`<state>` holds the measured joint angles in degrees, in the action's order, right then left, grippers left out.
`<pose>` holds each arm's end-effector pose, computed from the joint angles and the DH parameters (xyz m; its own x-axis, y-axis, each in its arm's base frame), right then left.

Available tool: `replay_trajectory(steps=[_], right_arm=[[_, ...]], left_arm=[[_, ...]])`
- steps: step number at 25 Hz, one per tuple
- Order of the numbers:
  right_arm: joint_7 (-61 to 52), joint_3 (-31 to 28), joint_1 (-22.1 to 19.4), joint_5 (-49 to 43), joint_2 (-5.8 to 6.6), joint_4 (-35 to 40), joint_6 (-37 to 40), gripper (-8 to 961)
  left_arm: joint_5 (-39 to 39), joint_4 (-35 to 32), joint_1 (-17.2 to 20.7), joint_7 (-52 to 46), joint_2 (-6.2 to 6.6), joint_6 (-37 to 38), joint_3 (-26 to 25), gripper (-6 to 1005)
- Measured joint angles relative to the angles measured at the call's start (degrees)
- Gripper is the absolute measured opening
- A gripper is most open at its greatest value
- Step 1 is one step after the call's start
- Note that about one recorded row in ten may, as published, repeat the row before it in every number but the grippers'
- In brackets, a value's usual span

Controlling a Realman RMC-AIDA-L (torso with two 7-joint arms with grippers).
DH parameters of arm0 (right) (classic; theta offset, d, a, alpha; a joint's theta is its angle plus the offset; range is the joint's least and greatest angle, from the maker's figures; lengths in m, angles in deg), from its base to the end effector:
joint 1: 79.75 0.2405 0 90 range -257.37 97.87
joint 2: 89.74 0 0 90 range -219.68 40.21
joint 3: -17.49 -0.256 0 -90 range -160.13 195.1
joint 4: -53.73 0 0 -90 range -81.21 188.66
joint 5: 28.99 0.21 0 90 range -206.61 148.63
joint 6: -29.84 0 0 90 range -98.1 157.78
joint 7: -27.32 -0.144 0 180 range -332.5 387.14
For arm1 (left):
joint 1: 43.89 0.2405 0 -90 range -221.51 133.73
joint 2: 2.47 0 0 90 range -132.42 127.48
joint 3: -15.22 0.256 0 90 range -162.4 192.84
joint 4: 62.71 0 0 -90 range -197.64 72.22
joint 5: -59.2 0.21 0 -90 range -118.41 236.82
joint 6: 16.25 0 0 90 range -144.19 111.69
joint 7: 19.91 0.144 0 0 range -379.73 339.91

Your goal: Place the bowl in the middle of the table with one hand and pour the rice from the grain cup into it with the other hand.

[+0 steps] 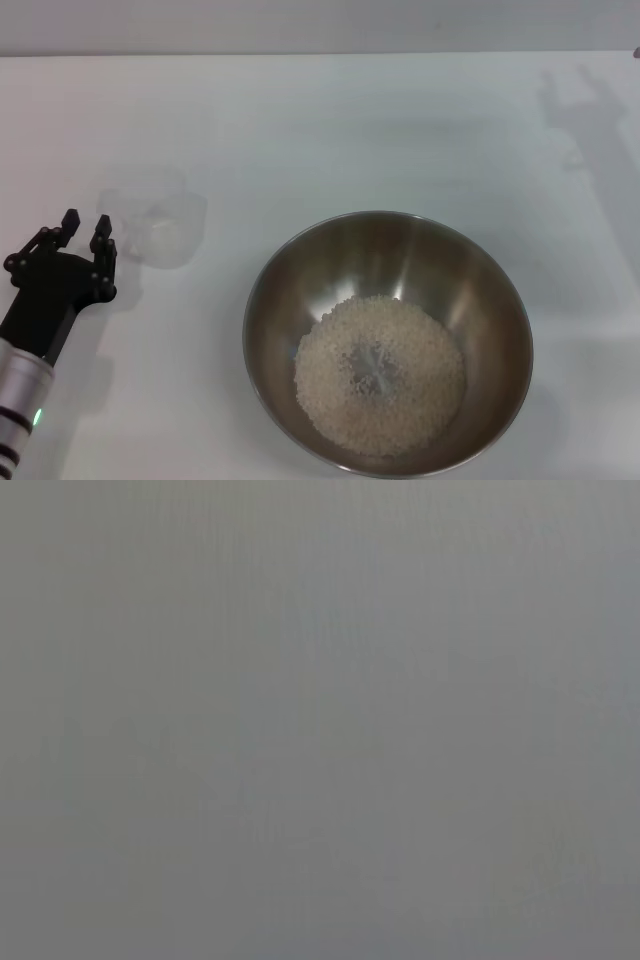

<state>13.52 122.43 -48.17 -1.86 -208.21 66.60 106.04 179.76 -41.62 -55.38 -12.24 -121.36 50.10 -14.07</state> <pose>0.2584 0.3775 0.0325 0.5526 0.3741 -0.7447 -0.7295 -0.2150 -0.6493 -0.3388 0.2493 -0.0649 0.7930 0.0677 0.6055 0.6049 -0.2057 -0.7693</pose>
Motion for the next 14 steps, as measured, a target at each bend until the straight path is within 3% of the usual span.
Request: replay_trajectory(steps=[9,14], right_arm=[[1.92,0.49,-0.23,-0.23,-0.43,-0.90,-0.34,515],[2.11,0.58,-0.16,-0.28,-0.53,-1.12,-2.04,515]], left_arm=[[0.02,-0.09,5.52,-1.09,0.06,11.39,1.20,314],[0.01,-1.80,5.87,-8.32,0.24,17.37,1.26,314]])
